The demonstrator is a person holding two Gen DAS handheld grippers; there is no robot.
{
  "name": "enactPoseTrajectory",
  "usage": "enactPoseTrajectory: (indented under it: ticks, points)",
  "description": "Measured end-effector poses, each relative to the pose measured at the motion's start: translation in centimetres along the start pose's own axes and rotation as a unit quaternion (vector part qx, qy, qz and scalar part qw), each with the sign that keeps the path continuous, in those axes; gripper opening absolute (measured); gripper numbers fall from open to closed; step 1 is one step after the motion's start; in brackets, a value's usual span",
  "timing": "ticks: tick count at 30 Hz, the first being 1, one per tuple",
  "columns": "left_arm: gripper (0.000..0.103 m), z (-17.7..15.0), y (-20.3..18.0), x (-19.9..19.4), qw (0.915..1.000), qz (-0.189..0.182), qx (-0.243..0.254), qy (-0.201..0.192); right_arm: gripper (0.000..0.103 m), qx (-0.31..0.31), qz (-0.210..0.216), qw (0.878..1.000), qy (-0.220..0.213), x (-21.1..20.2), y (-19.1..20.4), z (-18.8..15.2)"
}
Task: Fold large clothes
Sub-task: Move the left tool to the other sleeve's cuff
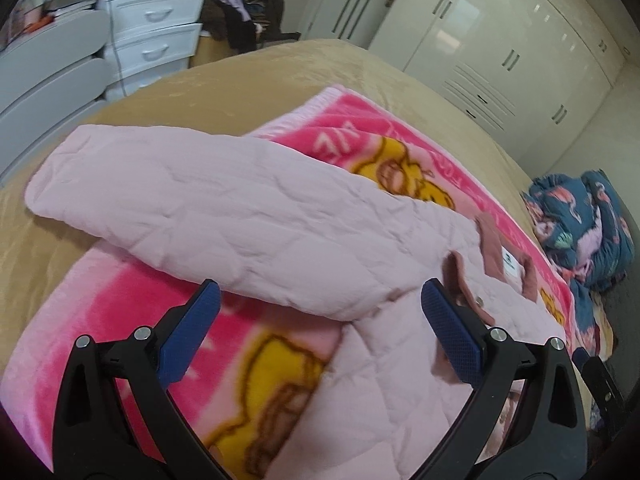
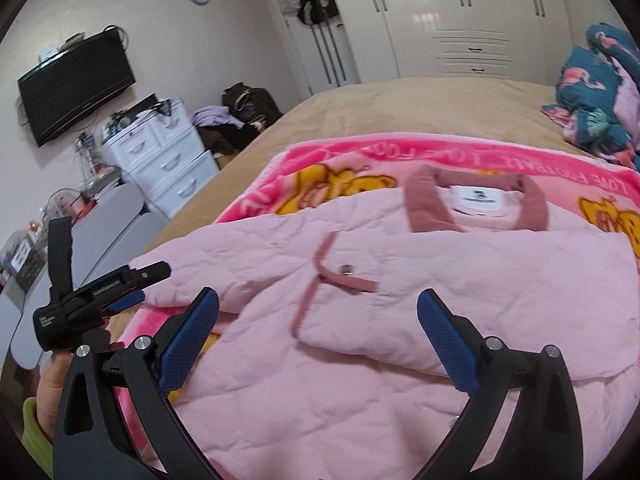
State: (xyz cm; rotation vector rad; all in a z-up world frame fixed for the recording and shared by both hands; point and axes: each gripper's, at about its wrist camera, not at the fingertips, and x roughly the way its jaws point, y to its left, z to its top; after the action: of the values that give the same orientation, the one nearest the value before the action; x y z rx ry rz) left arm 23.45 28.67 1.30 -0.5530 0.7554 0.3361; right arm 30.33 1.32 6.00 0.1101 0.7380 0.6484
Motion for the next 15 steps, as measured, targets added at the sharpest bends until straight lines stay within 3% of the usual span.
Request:
enactPoseTrajectory:
  ticks: [7,15]
  points:
    - [0.094,0.8,2.9,-0.7,0.9986,0.045,-0.021,-0.019,0.099,-0.018,0.023,1.000,0.011,1.9,3.4,0.5]
    - [0.094,1.6,6.8,-0.6,0.9951,0.067,-0.070,-0.020,0.099,-0.040,0.041,0.998,0.025,4.4,6.8,0.7]
